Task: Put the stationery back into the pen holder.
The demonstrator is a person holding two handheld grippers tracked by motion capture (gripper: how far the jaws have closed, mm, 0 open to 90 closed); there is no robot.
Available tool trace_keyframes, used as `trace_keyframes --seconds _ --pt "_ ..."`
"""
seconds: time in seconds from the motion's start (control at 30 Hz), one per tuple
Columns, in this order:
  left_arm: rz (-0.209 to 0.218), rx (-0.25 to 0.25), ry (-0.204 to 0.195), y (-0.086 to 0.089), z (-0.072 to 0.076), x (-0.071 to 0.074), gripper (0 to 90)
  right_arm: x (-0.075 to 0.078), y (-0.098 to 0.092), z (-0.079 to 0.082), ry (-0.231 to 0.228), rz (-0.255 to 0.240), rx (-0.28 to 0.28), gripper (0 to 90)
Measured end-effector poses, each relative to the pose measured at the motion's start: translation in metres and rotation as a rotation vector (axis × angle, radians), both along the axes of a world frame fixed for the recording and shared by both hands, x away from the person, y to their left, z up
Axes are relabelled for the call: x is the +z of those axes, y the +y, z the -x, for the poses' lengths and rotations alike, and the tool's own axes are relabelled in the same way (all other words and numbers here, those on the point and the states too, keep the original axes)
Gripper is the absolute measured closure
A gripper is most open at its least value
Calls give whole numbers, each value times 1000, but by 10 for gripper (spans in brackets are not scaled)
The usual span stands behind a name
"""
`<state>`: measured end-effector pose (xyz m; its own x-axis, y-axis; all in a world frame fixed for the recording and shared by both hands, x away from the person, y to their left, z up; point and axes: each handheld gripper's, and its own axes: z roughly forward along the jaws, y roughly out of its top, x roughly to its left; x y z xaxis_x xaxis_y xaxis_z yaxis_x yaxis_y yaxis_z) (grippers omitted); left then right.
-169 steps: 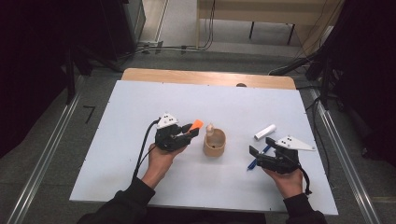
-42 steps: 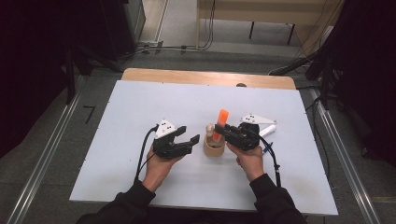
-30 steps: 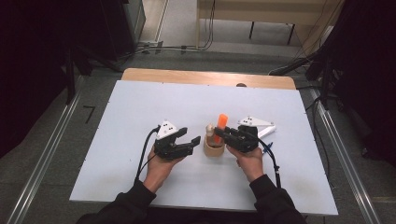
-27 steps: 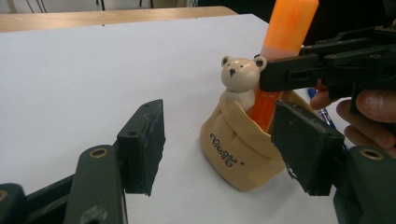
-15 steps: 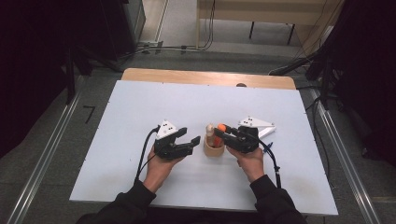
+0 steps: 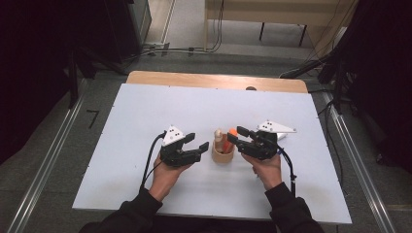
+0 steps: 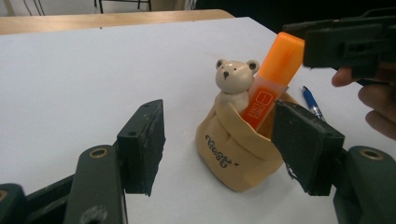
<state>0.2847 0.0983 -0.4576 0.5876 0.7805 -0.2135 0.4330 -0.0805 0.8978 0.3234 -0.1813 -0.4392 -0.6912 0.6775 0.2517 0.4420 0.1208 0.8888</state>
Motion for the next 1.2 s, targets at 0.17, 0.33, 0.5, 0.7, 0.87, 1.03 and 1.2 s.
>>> trace_keyframes --seconds 0.17,0.33,0.5,0.7,0.87,1.03,1.2 --pt "2 -12 -7 -2 4 2 356 6 -13 4 -19 3 -30 340" --pt "6 -21 -13 -4 9 4 341 10 -33 11 -38 35 -99 273" --pt "-1 -44 -15 -11 13 4 316 10 -56 17 -45 45 -161 252" --pt "-16 -55 -23 -16 16 4 308 5 -79 22 -44 83 -249 254" --pt "-14 -51 -24 -15 16 4 308 -4 -94 24 -5 113 -336 250" --pt "-17 -46 -25 -14 15 4 308 -10 -98 26 9 147 -394 243" --pt "-20 -40 -27 -12 14 4 308 -24 -98 27 25 217 -471 244"
